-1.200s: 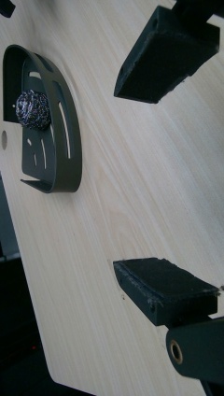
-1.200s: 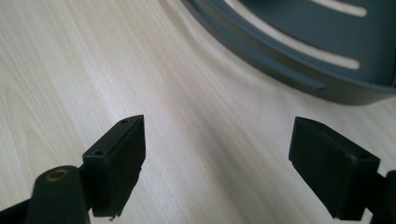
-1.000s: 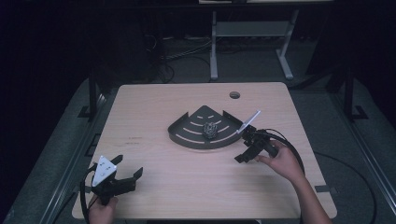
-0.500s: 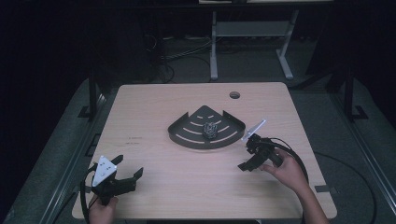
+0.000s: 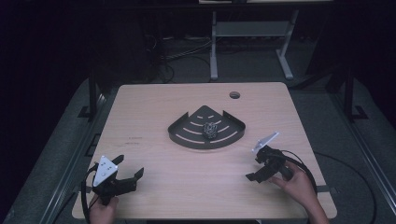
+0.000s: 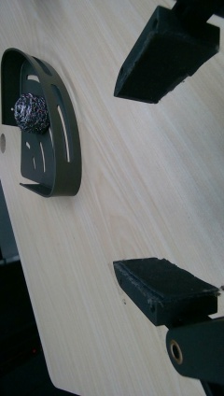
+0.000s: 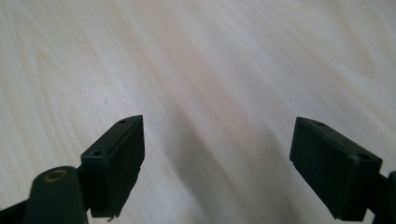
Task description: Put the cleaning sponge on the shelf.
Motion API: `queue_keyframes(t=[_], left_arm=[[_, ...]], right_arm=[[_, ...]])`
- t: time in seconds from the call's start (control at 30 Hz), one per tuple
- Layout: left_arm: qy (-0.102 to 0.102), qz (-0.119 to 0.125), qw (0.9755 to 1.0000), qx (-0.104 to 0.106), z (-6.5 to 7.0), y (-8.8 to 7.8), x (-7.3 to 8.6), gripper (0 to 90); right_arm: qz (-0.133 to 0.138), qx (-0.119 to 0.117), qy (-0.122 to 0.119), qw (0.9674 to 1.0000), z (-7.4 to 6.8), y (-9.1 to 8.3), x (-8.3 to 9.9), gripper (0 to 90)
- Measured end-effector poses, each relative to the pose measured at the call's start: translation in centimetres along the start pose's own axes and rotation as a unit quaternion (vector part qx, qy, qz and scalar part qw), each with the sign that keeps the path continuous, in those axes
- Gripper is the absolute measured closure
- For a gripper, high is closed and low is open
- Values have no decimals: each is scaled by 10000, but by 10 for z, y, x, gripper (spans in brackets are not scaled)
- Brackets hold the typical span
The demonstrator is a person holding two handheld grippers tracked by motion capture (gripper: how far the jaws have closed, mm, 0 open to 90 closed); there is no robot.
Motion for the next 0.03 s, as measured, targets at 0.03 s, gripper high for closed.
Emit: queue_keyframes(t=[0.03], left_arm=[[0, 0, 10000, 0, 0, 0, 0, 138]], right_arm=[[45, 17, -3, 10000, -3, -1, 4, 174]])
Point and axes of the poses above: each handheld gripper's, and its own axes: y roughly forward along the jaws, x roughly out of its underside, z roughly to its right, the point moved 1 cm from there along y, roughly forward along the jaws, and after that the axes turned 4 degrees about -x, right-handed, at the moved point
